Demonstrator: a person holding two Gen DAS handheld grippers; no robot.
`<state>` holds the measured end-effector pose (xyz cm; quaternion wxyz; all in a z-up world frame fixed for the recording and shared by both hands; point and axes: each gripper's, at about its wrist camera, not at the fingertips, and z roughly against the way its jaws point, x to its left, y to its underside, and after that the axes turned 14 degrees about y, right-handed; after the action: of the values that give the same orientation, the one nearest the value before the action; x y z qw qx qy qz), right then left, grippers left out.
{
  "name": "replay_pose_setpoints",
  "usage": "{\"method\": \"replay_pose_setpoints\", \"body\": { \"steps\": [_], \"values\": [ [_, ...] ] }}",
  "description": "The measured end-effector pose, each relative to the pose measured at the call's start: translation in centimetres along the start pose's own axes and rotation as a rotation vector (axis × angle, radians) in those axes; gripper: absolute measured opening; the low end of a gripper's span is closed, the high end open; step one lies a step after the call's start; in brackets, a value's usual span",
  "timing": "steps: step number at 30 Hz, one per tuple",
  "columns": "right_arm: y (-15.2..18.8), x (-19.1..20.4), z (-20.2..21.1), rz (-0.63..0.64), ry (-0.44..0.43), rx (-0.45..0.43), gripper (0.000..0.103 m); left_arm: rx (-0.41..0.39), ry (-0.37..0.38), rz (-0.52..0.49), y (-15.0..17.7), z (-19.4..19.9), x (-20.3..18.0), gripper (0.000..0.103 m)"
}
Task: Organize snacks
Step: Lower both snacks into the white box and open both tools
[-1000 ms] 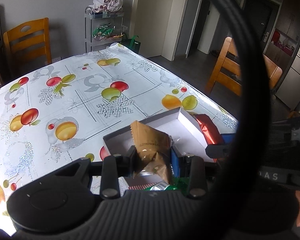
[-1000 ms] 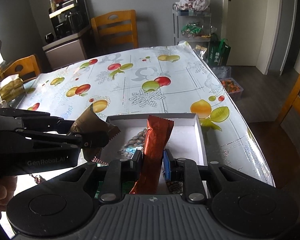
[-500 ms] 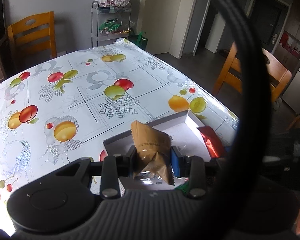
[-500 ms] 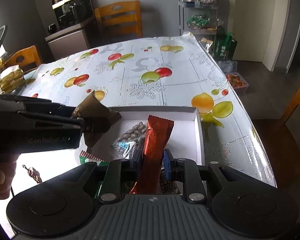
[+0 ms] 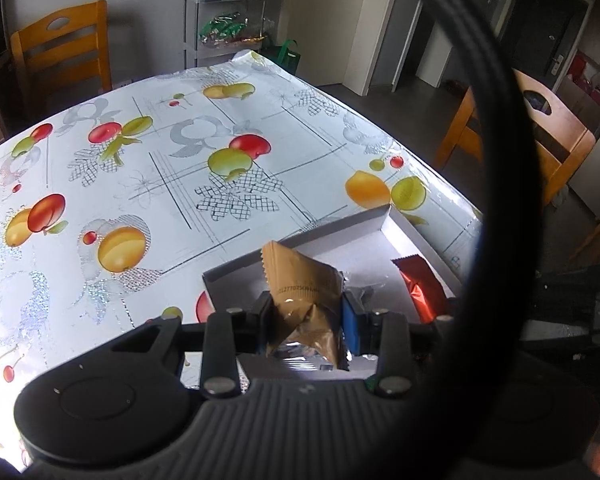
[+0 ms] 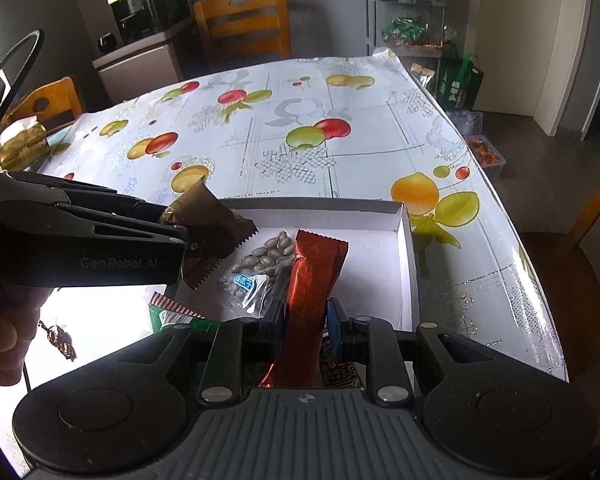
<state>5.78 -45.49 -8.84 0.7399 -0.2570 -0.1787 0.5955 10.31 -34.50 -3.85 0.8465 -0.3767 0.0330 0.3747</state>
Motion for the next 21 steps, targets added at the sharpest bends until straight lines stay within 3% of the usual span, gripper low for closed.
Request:
{"method": "replay_pose_setpoints", "body": {
  "steps": [17,21],
  "values": [
    [0.1,0.4,-0.8,0.003,0.014,0.021,0.025,0.023,0.039,0.018,0.2,-1.4,0.7,0.038],
    [0.0,0.3,-0.6,-0.008,0.019,0.013,0.025,0.001,0.050,0.036,0.3,-1.1,0.8,0.062]
  ]
}}
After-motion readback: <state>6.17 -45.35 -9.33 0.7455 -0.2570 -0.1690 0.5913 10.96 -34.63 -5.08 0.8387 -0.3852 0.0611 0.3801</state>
